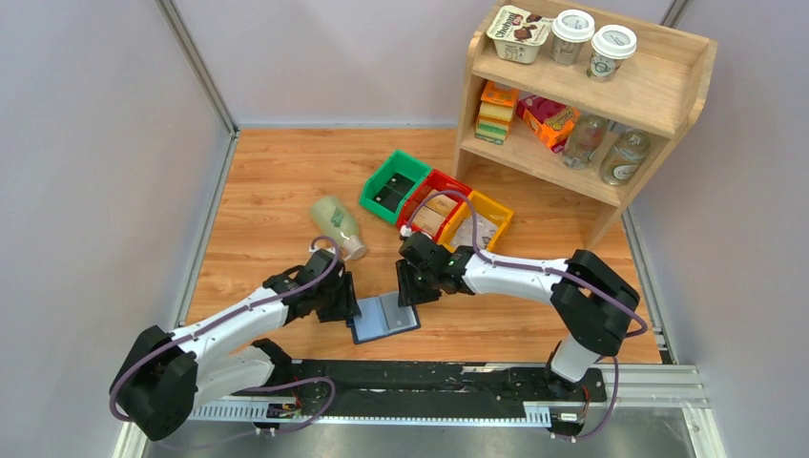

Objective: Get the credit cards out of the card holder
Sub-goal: Remove the credit card from the card holder.

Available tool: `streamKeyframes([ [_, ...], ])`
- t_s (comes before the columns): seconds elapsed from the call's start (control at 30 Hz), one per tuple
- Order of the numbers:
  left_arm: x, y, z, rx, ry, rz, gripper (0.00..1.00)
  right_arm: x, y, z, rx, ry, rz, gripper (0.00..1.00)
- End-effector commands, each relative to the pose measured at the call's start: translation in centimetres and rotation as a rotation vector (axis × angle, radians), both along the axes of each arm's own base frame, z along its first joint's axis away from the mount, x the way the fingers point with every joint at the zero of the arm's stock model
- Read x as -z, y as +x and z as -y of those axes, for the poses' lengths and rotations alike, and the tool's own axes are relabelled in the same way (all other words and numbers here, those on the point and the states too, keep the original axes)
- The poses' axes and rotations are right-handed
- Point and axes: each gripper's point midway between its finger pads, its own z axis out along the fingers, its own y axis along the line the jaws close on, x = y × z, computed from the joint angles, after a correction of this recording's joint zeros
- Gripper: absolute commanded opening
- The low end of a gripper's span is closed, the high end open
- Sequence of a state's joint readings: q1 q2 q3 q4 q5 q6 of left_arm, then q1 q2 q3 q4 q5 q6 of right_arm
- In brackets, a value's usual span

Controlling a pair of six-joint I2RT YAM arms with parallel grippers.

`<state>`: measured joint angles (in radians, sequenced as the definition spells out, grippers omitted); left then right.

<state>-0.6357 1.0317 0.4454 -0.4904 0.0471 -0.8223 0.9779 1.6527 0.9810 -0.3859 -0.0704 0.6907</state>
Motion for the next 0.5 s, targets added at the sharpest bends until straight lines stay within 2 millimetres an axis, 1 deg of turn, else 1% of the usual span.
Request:
streamKeyframes([
  [0.0, 0.1, 0.4, 1.1, 0.0, -0.043, 0.01, 0.5, -0.2, 0.2, -1.1, -0.024, 0.014, -0.001, 0.39],
  [0.1, 0.3, 0.4, 1.3, -0.006, -0.054, 0.005, 0.46, 0.5, -0.3, -1.4, -0.039, 0.014, -0.032, 0.36],
  [0.17, 0.3, 0.5, 1.4, -0.01, -0.061, 0.009, 0.37, 0.8, -0.5, -1.4, -0.049, 0.01, -0.041, 0.35],
  [0.23, 0.2, 0.6, 1.6, -0.012, -0.069, 0.016, 0.34, 0.9, -0.6, -1.5, -0.056, 0.007, -0.047, 0.35],
  [0.27, 0.2, 0.7, 1.7, -0.016, -0.073, 0.018, 0.3, 1.0, -0.6, -1.5, -0.058, 0.005, -0.049, 0.35],
  [0.37, 0.1, 0.9, 1.9, -0.019, -0.084, 0.026, 0.26, 0.8, -0.8, -1.7, -0.072, 0.008, -0.051, 0.34],
  [0.43, 0.0, 1.0, 2.1, -0.021, -0.093, 0.029, 0.21, 0.3, -1.0, -2.0, -0.088, 0.02, -0.047, 0.34],
  [0.47, 0.0, 1.1, 2.1, -0.021, -0.095, 0.031, 0.2, 0.1, -1.1, -2.2, -0.097, 0.027, -0.046, 0.34],
])
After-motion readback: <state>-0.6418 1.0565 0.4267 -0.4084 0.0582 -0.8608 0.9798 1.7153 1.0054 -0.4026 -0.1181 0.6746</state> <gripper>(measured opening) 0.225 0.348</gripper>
